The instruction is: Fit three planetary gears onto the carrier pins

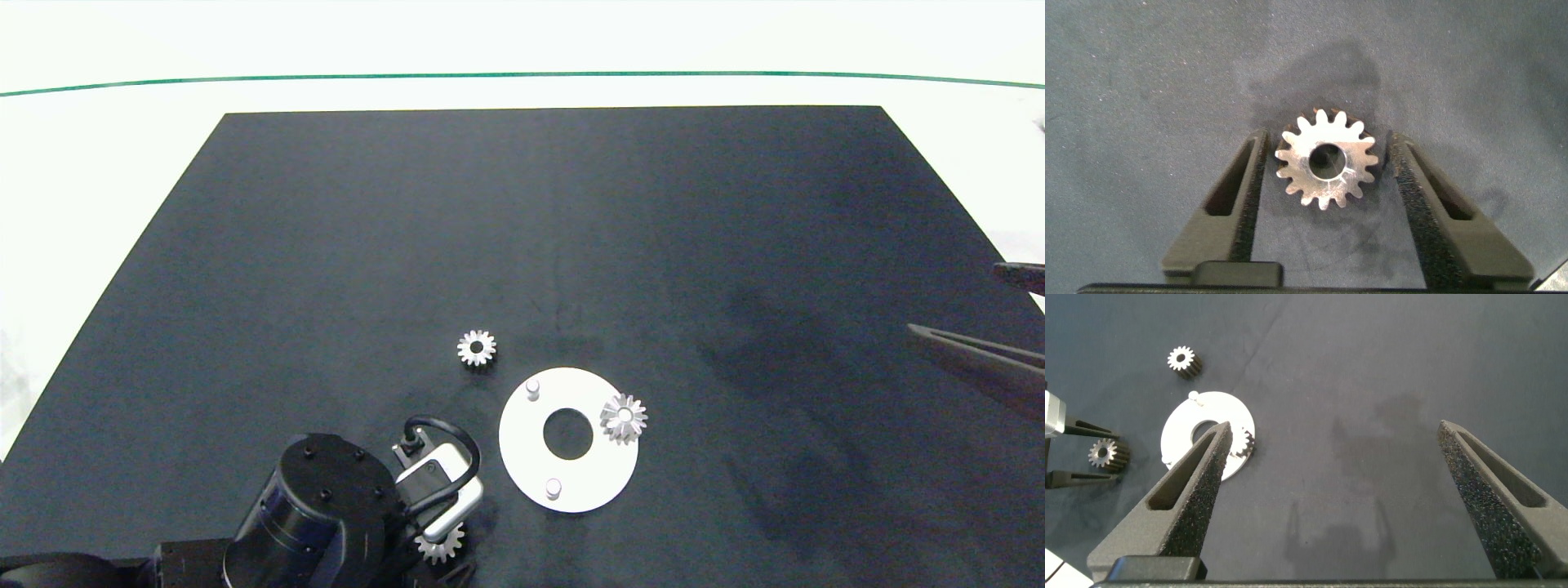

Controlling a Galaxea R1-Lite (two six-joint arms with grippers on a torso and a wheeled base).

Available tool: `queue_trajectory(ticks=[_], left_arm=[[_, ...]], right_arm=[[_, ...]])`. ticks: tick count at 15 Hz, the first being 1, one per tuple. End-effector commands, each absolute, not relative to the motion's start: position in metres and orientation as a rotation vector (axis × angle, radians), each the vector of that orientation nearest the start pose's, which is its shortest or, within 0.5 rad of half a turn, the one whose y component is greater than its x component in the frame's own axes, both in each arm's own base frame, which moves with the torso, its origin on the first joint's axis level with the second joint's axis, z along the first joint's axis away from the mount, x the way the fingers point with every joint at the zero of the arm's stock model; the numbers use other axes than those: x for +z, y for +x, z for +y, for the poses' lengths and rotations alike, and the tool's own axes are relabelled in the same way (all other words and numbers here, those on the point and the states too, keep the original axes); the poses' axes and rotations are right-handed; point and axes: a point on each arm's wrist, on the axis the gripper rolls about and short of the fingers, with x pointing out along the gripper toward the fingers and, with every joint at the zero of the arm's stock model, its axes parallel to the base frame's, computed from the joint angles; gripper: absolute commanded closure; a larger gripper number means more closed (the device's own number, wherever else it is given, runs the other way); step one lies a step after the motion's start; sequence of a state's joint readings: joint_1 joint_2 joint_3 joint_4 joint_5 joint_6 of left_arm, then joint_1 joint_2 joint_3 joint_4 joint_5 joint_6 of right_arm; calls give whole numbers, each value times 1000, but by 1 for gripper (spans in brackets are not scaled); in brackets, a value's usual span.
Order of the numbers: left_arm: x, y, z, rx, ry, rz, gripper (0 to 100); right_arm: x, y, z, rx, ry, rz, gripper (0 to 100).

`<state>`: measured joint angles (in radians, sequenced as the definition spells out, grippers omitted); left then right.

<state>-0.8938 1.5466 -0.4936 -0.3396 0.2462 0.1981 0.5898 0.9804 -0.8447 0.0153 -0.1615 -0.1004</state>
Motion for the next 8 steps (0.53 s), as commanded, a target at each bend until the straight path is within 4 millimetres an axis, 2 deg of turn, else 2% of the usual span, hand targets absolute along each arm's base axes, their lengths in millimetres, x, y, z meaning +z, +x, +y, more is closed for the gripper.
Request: queue_trajectory(ticks=[1,8], left_arm=[[119,143,-170,-682,575,547,47],[119,144,-170,-680,568,543,62]], right_arm=[[285,100,63,436,-156,122,0],[285,99,62,434,-156,121,0]])
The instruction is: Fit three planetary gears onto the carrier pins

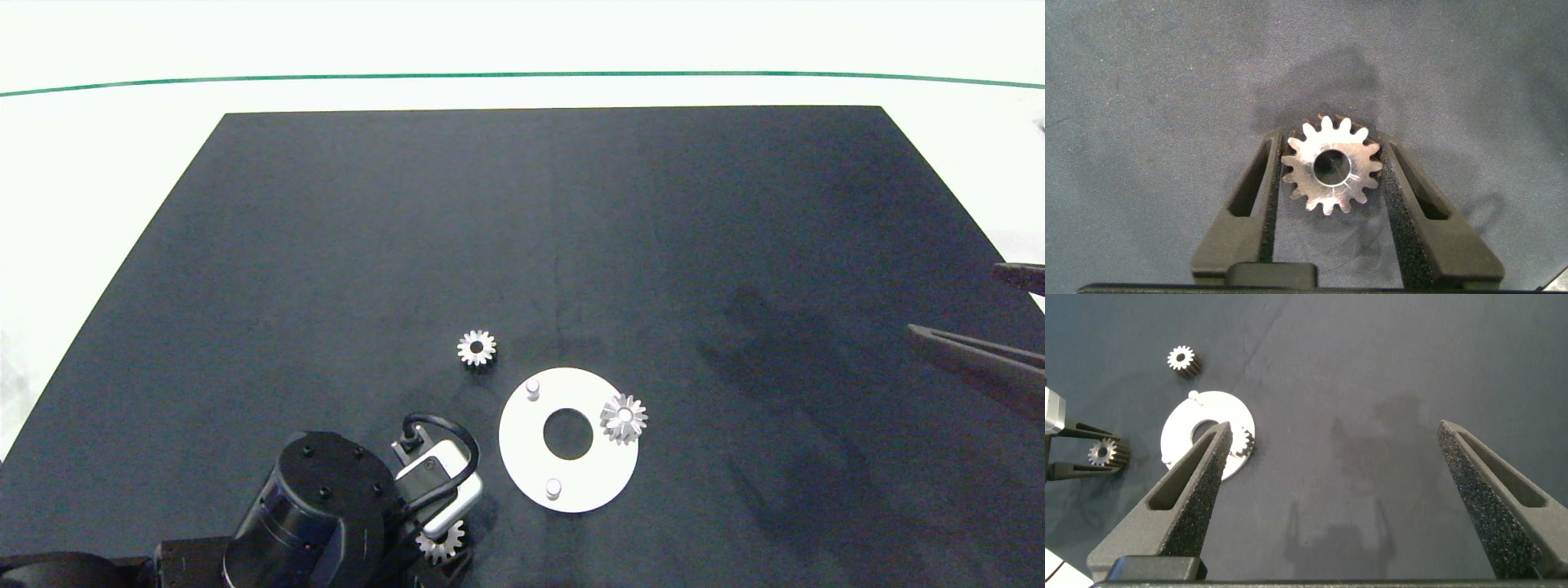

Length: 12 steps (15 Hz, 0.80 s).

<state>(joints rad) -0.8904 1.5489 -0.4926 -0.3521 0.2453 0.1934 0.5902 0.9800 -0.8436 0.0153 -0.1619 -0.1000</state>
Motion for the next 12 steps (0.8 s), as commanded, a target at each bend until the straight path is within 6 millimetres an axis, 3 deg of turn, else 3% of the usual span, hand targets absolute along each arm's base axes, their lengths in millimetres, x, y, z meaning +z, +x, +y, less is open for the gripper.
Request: queue_trajectory(ticks=[1,3,7,12], left_arm=[[119,144,-171,-681,568,541,64],[127,145,-174,-689,558,506,68],[162,144,-193,-736,506,387,72],[175,143,-219,-790,517,373,72]], right_arm=[[285,99,62,434,-155,119,0],[285,99,62,434,-155,118,0],[288,96,60,434,-150,102,0],[289,95,59,433,-148,96,0]])
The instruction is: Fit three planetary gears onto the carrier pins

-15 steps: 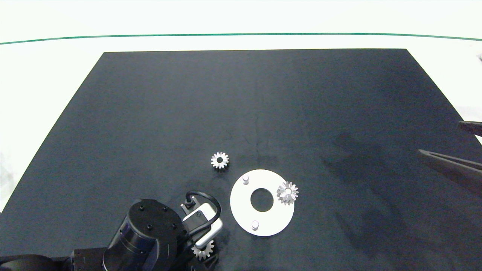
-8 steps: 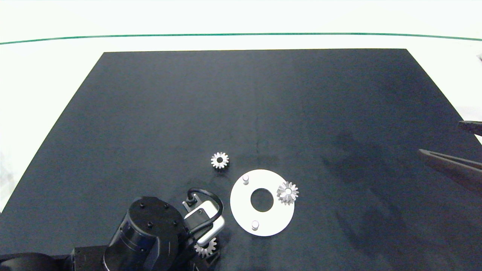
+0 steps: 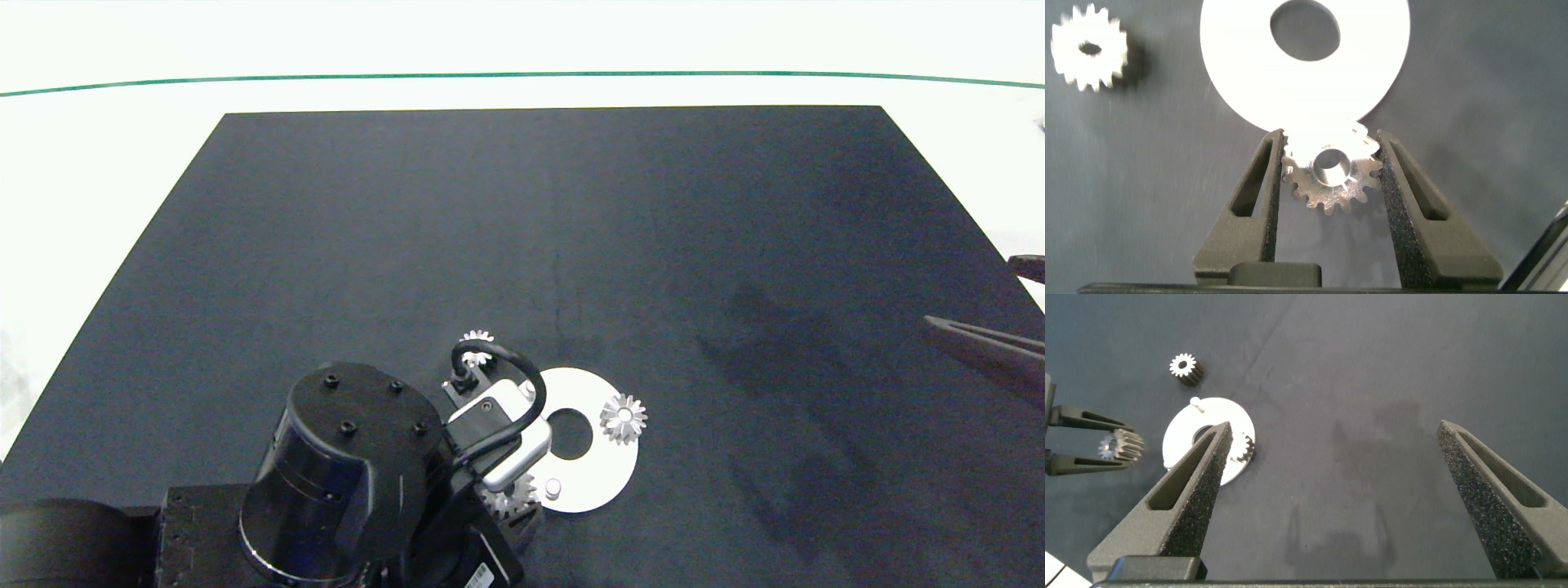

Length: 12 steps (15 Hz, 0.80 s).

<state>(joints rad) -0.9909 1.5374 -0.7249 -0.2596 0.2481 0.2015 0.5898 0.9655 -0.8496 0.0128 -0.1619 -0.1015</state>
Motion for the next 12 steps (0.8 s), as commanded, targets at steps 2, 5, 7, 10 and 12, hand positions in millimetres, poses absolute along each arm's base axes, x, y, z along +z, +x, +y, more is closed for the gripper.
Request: queue_trajectory(ticks=[2,5,7,10,12], left_arm=[[172,143,-228,-805,532,382,72],[164,151,-242,-793,554,401,72],[161,152,-243,-784,565,408,72],[158,153,-245,-782,574,414,72],[157,152,-246,-786,578,416,72]], right_arm=[[289,95,59,433,-149,96,0],[288,95,59,433,-148,96,0],[289,95,59,433,-147,94,0],[289,95,59,433,-147,94,0],[289,95,59,433,-147,94,0]])
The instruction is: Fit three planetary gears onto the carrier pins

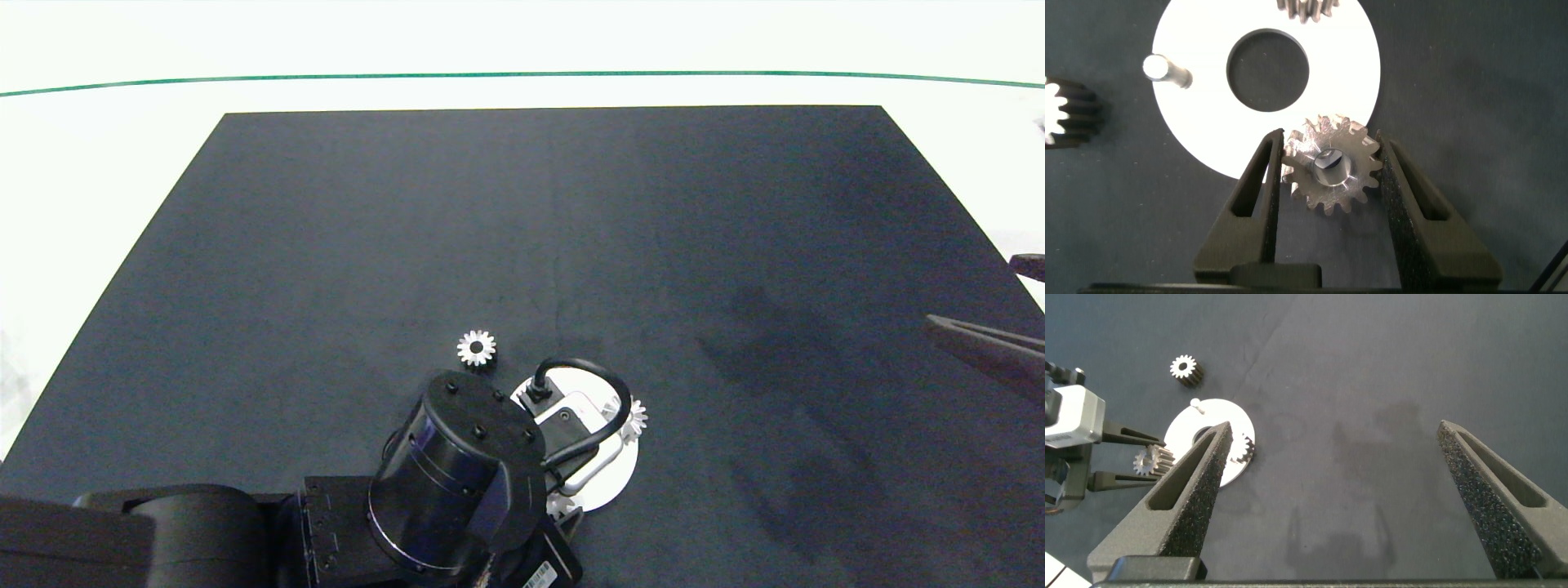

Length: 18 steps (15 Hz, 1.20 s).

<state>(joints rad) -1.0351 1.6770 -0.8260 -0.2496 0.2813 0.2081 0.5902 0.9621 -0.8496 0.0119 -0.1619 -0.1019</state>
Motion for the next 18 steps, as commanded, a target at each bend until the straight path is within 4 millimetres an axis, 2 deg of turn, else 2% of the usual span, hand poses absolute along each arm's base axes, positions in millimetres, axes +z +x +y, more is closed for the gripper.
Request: queue_trajectory(ticks=[1,14,18], left_arm=[[157,151,-247,-791,578,414,72],[154,156,-254,-790,602,413,72],[155,157,-250,-785,605,410,72]], right_arm=[[289,95,59,433,-147,94,0],[289,95,59,433,-147,93,0],[289,95,59,435,-147,94,0]])
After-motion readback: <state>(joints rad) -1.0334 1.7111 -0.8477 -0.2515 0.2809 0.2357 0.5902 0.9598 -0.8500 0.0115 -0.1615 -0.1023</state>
